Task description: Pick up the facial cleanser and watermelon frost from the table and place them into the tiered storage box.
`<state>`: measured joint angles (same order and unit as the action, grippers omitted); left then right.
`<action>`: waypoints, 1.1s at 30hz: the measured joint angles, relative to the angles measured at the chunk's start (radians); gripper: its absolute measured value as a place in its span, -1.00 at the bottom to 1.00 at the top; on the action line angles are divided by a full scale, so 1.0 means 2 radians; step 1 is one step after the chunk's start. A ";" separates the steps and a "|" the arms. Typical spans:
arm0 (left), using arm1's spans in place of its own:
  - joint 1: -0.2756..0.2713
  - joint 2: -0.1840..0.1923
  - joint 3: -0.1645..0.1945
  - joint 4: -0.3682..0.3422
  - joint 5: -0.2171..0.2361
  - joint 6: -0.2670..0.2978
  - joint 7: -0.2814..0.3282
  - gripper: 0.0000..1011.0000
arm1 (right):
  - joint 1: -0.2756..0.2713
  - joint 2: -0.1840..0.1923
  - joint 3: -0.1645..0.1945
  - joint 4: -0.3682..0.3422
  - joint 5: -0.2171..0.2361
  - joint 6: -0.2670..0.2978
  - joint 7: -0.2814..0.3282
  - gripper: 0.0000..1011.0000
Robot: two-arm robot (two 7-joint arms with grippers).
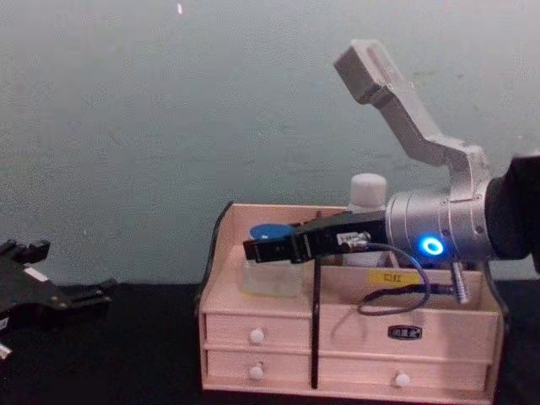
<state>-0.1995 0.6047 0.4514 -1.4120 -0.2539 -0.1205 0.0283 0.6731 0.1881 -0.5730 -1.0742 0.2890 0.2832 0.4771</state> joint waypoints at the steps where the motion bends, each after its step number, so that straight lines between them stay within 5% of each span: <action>1: 0.000 0.000 0.000 0.000 0.000 0.000 0.000 0.98 | 0.000 0.000 0.000 0.000 0.000 0.000 0.000 0.41; 13: 0.000 0.000 0.000 0.000 0.000 0.000 0.000 0.98 | -0.001 0.000 -0.001 0.000 0.000 0.000 0.001 0.41; 23: 0.000 0.000 0.000 0.000 0.000 0.000 0.000 0.98 | -0.001 0.001 -0.001 -0.001 0.001 0.000 0.001 0.95; 33: 0.000 0.000 0.000 0.000 0.000 0.000 0.000 0.98 | -0.008 0.004 0.003 -0.016 0.000 -0.005 -0.005 0.98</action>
<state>-0.1995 0.6047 0.4514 -1.4120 -0.2539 -0.1205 0.0283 0.6562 0.1966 -0.5677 -1.1064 0.2887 0.2724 0.4679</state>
